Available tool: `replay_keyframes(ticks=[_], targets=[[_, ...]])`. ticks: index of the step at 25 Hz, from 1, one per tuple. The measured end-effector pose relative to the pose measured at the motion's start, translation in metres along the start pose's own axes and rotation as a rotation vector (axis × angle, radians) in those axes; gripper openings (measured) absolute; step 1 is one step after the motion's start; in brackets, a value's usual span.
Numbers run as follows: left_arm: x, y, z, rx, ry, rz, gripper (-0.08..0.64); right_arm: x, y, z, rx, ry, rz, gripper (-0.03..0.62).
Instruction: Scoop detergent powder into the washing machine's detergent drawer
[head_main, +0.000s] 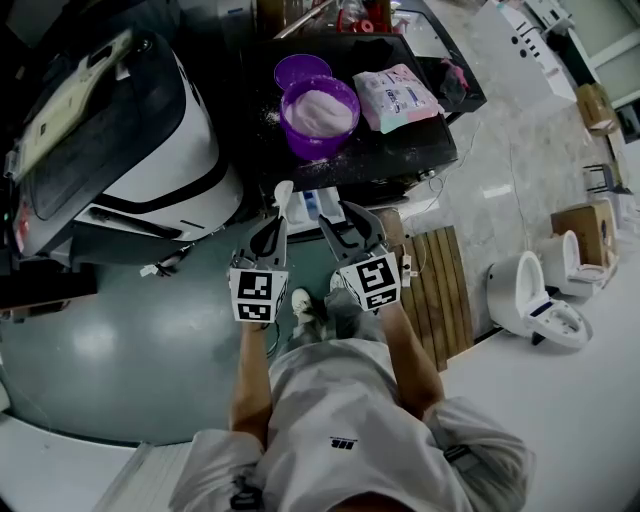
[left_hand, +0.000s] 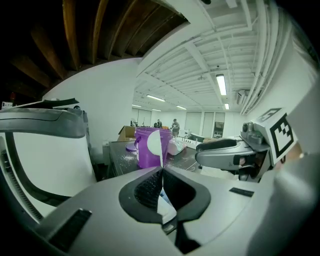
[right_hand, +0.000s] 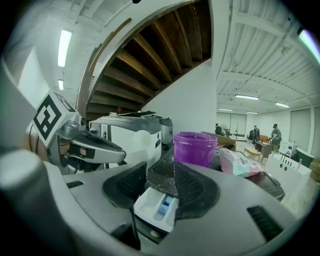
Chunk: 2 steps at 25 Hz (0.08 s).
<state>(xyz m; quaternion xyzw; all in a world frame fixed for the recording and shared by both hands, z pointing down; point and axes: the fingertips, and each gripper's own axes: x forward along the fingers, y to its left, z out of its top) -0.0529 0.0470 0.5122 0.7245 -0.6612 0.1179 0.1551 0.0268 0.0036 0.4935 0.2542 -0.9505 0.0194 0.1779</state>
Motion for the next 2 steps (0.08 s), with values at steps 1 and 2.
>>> replay_keyframes(ticks=[1, 2], targets=[[0.0000, 0.0012, 0.0008, -0.001, -0.002, -0.001, 0.015, 0.0009, 0.0004, 0.0009, 0.001, -0.001, -0.002, 0.175], [0.0001, 0.0024, 0.0016, -0.003, -0.004, -0.001, 0.015, 0.0017, 0.0007, 0.0015, 0.002, -0.002, -0.005, 0.175]])
